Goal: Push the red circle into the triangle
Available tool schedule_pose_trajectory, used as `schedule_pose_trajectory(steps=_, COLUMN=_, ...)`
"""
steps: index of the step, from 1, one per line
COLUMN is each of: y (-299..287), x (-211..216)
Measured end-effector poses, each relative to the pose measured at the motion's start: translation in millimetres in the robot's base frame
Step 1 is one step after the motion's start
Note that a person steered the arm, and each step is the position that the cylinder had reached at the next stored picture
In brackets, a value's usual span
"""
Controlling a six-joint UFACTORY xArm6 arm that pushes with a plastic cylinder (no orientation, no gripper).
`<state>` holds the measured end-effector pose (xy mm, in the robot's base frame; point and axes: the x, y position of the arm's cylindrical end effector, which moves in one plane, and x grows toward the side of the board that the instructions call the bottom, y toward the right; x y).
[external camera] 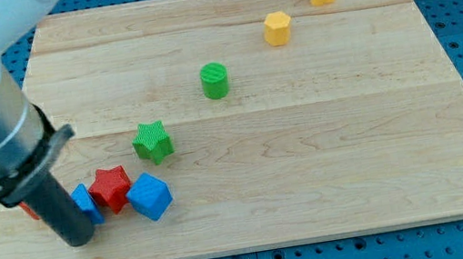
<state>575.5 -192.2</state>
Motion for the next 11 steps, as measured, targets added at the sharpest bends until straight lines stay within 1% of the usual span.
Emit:
schedule_pose_trajectory(steps=1, y=-3, x=15)
schedule_pose_trajectory(steps=2, y=-59, x=8)
schedule_pose_trajectory(steps=3, y=-111, x=-41)
schedule_pose_trajectory(steps=4, y=-76, x=-52)
schedule_pose_trajectory(steps=5, y=-65, x=-52)
schedule_pose_trajectory(steps=6, y=-68, x=-70)
schedule_pose_trajectory(steps=7, y=-51, x=-76)
schedule_pose_trajectory(steps=8, y=-48, x=-58)
schedule_pose_trajectory(steps=9, y=-52, x=-28)
schedule_pose_trajectory(steps=10, y=-59, x=-7)
schedule_pose_trajectory(steps=11, y=-63, x=1)
